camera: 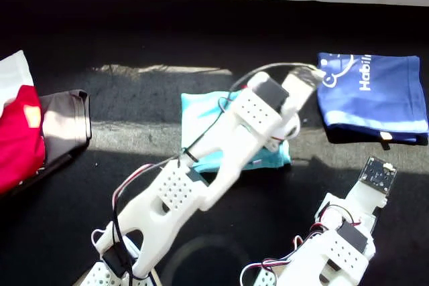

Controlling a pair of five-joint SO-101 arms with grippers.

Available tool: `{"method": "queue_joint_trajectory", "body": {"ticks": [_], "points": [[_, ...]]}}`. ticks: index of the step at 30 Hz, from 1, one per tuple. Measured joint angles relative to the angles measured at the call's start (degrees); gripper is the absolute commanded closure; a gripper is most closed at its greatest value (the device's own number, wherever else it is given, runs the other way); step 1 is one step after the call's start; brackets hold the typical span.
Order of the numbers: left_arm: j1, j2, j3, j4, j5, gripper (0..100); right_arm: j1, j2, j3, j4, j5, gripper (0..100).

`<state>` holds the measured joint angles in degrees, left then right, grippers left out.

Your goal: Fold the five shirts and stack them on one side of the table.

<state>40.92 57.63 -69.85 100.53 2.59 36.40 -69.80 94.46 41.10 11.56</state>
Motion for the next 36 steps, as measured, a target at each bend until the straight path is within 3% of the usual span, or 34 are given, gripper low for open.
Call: {"method": "queue_joint_trajectory", "body": {"ticks": [6,13,20,26,31,36], "points": [[6.1,0.0,0.9,0.0,0.0,99,0.0,0.0,0.0,0.0,0.0,99.2],[6.4,0.1,-2.4,0.0,0.0,99,0.0,0.0,0.0,0.0,0.0,99.2],[-1.9,-0.4,-14.0,-0.5,0.0,99,0.0,0.0,0.0,0.0,0.0,99.2],[-10.9,0.5,-13.0,-9.8,0.0,99,0.0,0.0,0.0,0.0,0.0,99.2],[-11.3,5.4,-12.3,-17.4,0.0,99,0.0,0.0,0.0,0.0,0.0,99.2],[-10.9,9.8,-12.3,-19.8,0.0,99,0.0,0.0,0.0,0.0,0.0,99.2]]}}
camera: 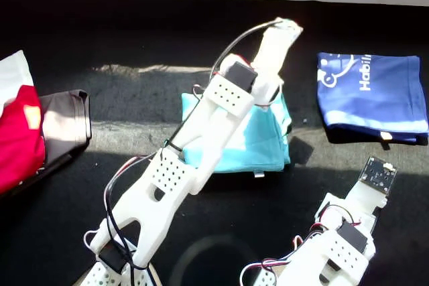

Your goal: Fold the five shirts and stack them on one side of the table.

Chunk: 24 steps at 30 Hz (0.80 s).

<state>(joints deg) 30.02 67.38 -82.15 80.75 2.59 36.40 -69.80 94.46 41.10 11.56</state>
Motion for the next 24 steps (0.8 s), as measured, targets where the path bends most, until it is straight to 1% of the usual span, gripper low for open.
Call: {"method": "queue_joint_trajectory", "body": {"ticks": [6,10,15,19,21,24], "points": [[1.2,2.8,0.0,-5.8,0.1,99,0.0,0.0,0.0,0.0,0.0,99.2],[3.1,2.8,0.0,-8.2,0.1,99,0.0,0.0,0.0,0.0,0.0,99.2],[5.5,2.8,0.2,-8.4,0.0,99,0.0,0.0,0.0,0.0,0.0,99.2],[5.7,2.9,0.2,-8.4,0.0,99,0.0,0.0,0.0,0.0,0.0,99.2],[5.6,2.9,-1.1,-8.2,0.1,99,0.0,0.0,0.0,0.0,0.0,99.2],[5.6,2.9,-4.9,-5.5,0.0,99,0.0,0.0,0.0,0.0,0.0,99.2]]}}
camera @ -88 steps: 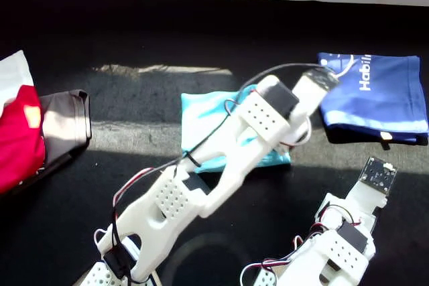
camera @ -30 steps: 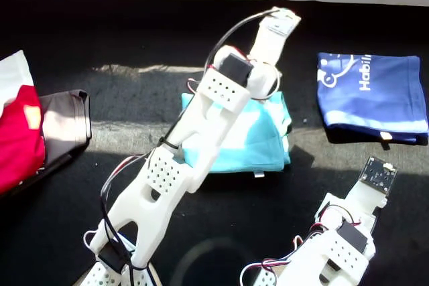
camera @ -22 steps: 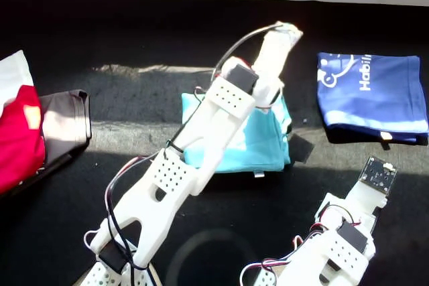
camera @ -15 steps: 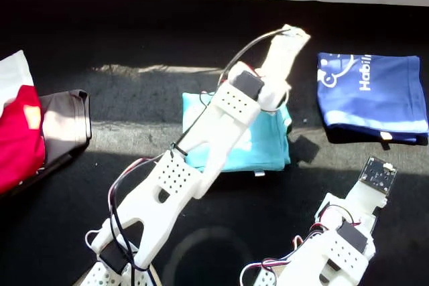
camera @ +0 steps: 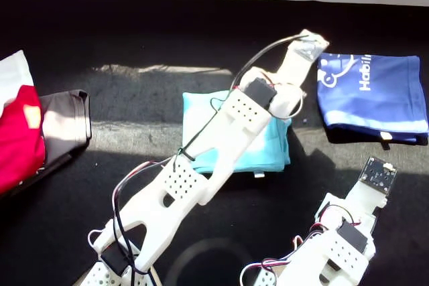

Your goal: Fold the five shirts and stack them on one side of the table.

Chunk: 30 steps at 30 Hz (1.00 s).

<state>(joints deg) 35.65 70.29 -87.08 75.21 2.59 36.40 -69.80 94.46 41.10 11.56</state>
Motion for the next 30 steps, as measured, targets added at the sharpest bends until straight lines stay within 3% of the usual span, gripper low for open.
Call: {"method": "queue_joint_trajectory", "body": {"ticks": [7,12,18,22,26,30], "points": [[-2.1,-4.7,-5.3,13.5,0.0,99,0.0,0.0,-0.1,0.0,0.0,98.8],[-7.1,-10.9,-5.3,24.0,0.0,99,-0.7,0.1,-5.0,6.3,0.0,87.2],[-14.7,-21.1,-1.9,26.0,0.0,99,-8.2,0.2,-21.1,18.5,-0.4,85.1],[-16.4,-33.2,9.5,26.2,0.0,99,-14.6,3.4,-33.7,24.2,-0.5,84.7],[-18.1,-48.3,28.7,26.2,0.0,99,-20.1,14.2,-47.5,29.4,-2.5,83.8],[-20.4,-60.4,49.1,26.0,0.0,99,-27.6,30.2,-62.2,35.8,-7.4,74.9]]}}
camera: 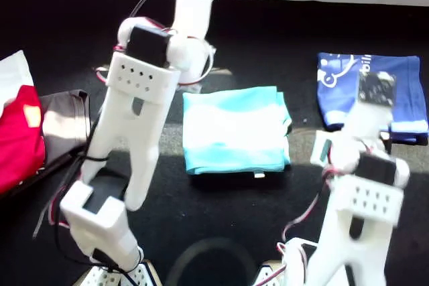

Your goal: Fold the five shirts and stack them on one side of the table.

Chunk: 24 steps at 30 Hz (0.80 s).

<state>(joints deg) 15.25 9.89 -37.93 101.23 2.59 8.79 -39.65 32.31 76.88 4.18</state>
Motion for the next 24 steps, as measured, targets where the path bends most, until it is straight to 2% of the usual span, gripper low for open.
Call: {"method": "queue_joint_trajectory", "body": {"ticks": [3,6,13,18,24], "points": [[-2.5,-6.1,12.0,-1.8,0.0,99,-5.3,12.5,-10.4,2.3,-4.4,72.7],[-5.8,-10.4,20.7,-4.0,0.0,99,-7.6,24.5,-18.7,2.6,-7.6,72.7],[-13.9,-17.4,35.2,-8.3,0.0,99,-13.1,48.5,-33.4,5.9,-8.9,72.7],[-17.5,-20.6,43.0,-12.3,0.0,99,-14.9,56.2,-42.0,9.3,-8.9,72.5],[-17.5,-23.2,45.9,-15.1,0.0,99,-15.3,60.7,-44.7,9.4,-8.9,72.5]]}}
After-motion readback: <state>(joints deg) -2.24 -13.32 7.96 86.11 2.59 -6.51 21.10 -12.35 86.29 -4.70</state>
